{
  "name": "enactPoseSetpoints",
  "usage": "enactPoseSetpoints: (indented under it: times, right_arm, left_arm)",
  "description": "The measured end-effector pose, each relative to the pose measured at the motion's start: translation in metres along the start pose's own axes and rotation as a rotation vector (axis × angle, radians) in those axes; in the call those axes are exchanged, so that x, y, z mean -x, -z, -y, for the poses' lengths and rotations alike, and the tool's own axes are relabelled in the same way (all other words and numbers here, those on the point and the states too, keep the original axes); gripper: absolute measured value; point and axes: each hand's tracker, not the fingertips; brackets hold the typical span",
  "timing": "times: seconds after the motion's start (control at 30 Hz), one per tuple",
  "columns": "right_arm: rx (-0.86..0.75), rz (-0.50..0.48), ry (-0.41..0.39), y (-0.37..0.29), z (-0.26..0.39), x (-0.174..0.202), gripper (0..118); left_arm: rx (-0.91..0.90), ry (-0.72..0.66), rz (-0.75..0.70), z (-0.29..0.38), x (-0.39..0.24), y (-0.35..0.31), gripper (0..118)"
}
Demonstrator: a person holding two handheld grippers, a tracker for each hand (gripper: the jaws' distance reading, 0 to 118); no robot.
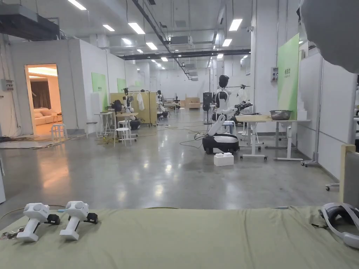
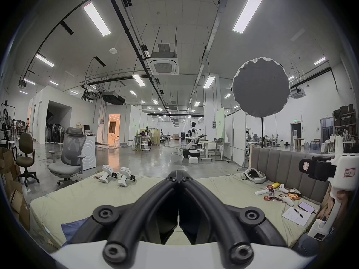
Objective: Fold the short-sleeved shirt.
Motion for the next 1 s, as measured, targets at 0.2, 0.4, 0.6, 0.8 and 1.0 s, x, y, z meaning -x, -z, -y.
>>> enactPoseSetpoints:
  times: [0.2, 0.4, 0.6, 0.8, 1.0]
  right_arm:
    - [0.003, 0.004, -0.015, 0.0, 0.0, 0.002, 2]
    - [0.006, 0.017, -0.037, 0.002, 0.0, 0.003, 2]
    - [-0.031, 0.004, 0.091, 0.0, -0.011, -0.005, 2]
    - [-0.033, 0.102, -0.604, 0.002, -0.011, 0.02, 2]
    - [-0.03, -0.062, -1.737, 0.001, 0.078, 0.016, 2]
  left_arm:
    - [0.0, 0.0, -0.004, 0.0, 0.0, 0.0, 1]
    - [-0.005, -0.007, -0.001, -0.003, 0.001, 0.001, 1]
    - [0.008, -0.037, 0.015, -0.004, 0.001, 0.006, 1]
    - [-0.072, 0.866, -0.105, 0.007, -0.042, 0.016, 1]
    - [0.151, 1.686, 0.166, 0.118, -0.024, 0.007, 1]
